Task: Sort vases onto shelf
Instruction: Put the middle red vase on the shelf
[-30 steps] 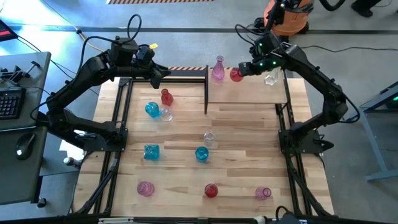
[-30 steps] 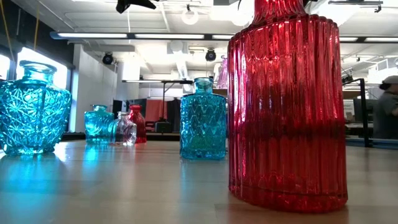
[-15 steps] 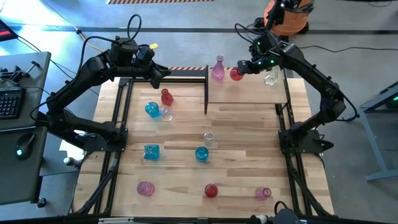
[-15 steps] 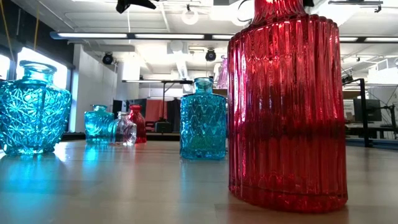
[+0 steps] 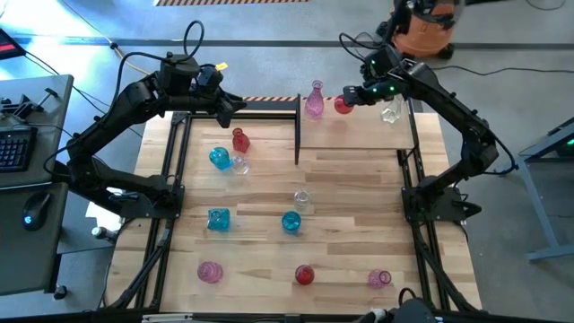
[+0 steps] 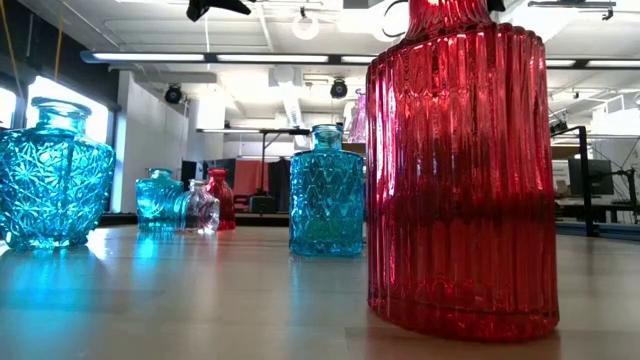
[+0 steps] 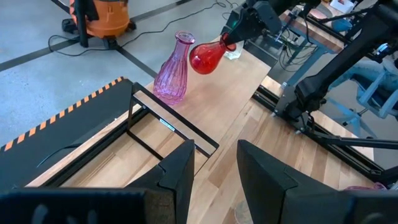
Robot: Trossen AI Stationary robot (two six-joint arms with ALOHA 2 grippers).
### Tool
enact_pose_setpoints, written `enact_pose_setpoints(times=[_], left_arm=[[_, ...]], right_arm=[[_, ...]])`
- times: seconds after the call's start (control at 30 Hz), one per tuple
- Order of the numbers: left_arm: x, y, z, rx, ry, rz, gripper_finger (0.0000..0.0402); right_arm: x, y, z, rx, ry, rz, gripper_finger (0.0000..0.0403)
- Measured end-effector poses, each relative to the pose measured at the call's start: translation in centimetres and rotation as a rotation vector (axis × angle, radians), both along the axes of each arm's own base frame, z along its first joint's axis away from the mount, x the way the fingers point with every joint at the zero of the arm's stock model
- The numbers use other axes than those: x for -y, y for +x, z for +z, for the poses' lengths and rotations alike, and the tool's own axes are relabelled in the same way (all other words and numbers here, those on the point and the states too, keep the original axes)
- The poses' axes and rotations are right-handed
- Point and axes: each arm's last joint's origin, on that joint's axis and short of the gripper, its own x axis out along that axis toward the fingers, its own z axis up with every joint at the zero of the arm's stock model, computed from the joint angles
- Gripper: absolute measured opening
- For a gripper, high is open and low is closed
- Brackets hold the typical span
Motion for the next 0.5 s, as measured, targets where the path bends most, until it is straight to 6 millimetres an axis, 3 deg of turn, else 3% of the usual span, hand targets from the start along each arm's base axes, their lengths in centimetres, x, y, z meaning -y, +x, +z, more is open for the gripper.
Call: enact_pose_setpoints(times=[0.5], left_arm=[[0.0, 0.0, 0.0, 0.0, 0.0, 0.0, 0.0113]], right_arm=[[0.35, 0.9, -0.54, -0.018, -0.02, -0.001, 0.0]])
